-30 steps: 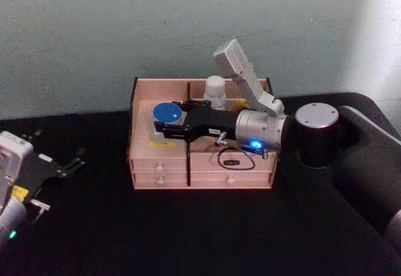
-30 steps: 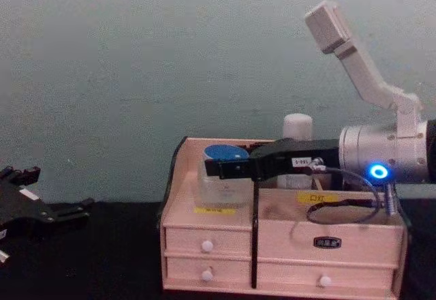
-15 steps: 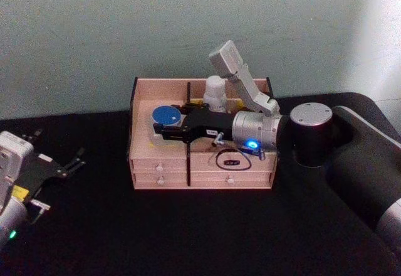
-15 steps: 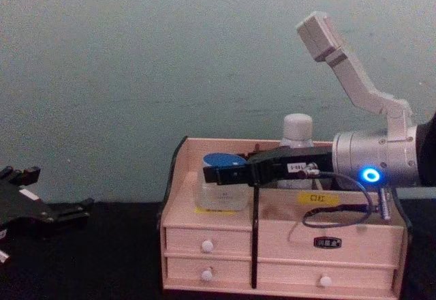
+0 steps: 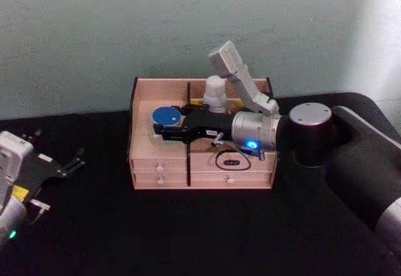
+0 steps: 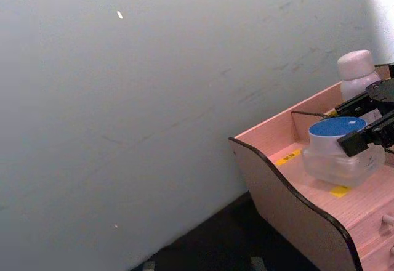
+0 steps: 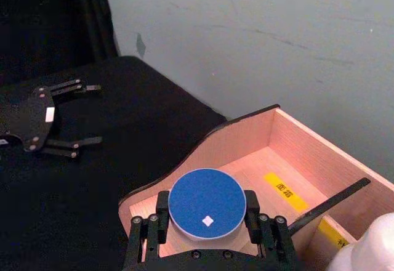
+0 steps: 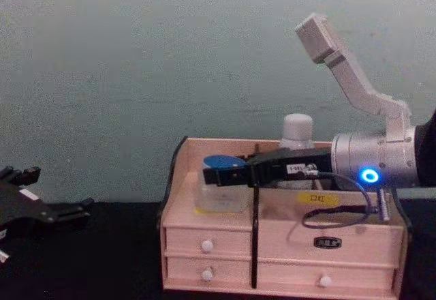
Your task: Pick up the facial cleanser and watermelon frost from the table and place them into the tiered storage box.
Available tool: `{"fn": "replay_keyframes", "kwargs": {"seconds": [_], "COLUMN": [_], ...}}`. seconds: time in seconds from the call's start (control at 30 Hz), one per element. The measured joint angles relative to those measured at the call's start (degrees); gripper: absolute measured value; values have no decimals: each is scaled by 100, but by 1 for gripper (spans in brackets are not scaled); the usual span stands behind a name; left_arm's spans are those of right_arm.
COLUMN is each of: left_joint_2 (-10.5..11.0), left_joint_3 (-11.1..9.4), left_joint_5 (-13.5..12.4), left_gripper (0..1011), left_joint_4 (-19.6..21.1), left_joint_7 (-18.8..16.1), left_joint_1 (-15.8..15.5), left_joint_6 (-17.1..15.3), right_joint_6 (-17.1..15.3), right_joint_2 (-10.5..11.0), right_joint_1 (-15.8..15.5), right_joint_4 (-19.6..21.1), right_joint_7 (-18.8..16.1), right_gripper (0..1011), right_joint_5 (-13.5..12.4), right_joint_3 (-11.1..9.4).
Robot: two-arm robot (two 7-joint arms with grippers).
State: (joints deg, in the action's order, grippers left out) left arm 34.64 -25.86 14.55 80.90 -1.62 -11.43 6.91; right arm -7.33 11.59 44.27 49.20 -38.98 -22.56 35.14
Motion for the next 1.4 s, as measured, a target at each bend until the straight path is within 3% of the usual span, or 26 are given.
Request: {"fn": "replay_keyframes", "kwargs": {"seconds": [0.27,0.67,1.0,1.13,1.4], "left_joint_2": [0,0,0,0,0], "left_joint_3": [0,0,0,0,0], "left_joint_5": [0,0,0,0,0], "left_gripper": [1001,1001,1001,1001,1001], "left_joint_4": [0,0,0,0,0], "left_joint_7": [0,0,0,0,0], "left_joint_1": [0,0,0,0,0], "left_joint_6": [0,0,0,0,0], "right_joint_6": [10,23,36,111,123], "right_joint_2": [4,7,14,79,433], "right_joint_1": [-2,-7,-16,-113,-544], "right_joint_4": [3,9,25,227,1202], "right_joint_7": [-4,-10,-10,-4,68], "right_gripper": [717,1002,1002,1002,1002], "right_joint_5": [-3,-7,-4,1,-154], "right_joint_3": [6,12,10,-16,-196]}}
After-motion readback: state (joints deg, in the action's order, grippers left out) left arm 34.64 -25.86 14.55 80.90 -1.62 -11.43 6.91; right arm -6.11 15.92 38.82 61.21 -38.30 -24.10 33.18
